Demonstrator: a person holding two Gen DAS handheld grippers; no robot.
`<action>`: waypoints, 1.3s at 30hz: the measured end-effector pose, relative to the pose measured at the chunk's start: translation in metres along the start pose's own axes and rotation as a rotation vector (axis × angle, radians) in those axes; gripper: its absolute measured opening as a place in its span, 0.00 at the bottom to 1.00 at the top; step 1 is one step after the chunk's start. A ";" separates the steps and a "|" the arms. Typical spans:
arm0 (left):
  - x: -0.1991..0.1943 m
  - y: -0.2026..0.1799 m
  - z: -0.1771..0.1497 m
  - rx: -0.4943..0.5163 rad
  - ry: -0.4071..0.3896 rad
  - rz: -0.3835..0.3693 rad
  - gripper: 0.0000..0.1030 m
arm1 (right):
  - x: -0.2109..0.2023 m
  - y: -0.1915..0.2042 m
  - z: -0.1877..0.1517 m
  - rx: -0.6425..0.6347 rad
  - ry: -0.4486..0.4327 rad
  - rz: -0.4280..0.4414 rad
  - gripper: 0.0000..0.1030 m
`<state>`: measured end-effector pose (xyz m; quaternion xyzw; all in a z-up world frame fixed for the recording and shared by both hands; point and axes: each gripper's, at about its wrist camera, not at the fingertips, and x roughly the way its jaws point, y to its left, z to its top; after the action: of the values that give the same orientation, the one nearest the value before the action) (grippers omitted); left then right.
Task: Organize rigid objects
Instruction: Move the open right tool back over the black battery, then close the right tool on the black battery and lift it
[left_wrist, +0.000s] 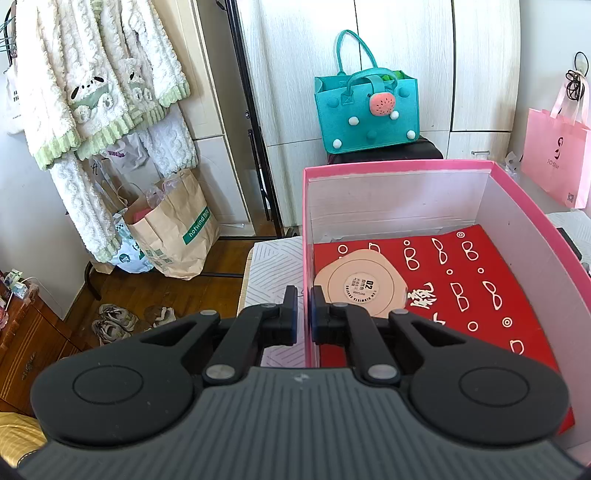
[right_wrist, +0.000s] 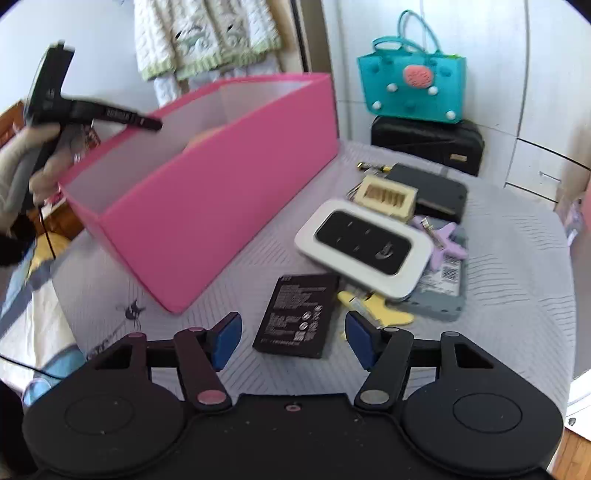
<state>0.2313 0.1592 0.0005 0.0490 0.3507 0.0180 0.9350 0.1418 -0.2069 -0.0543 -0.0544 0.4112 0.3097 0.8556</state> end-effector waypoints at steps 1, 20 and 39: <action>0.000 0.001 0.000 -0.002 0.000 -0.001 0.07 | 0.003 0.002 -0.001 -0.011 0.003 -0.003 0.62; 0.000 0.000 0.000 -0.002 0.000 -0.001 0.07 | 0.031 0.021 0.011 -0.129 0.015 -0.085 0.53; -0.001 -0.002 0.000 -0.005 -0.011 -0.002 0.07 | 0.013 0.012 0.027 0.050 0.019 -0.036 0.52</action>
<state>0.2311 0.1576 0.0010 0.0466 0.3457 0.0176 0.9370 0.1591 -0.1819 -0.0439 -0.0435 0.4259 0.2836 0.8581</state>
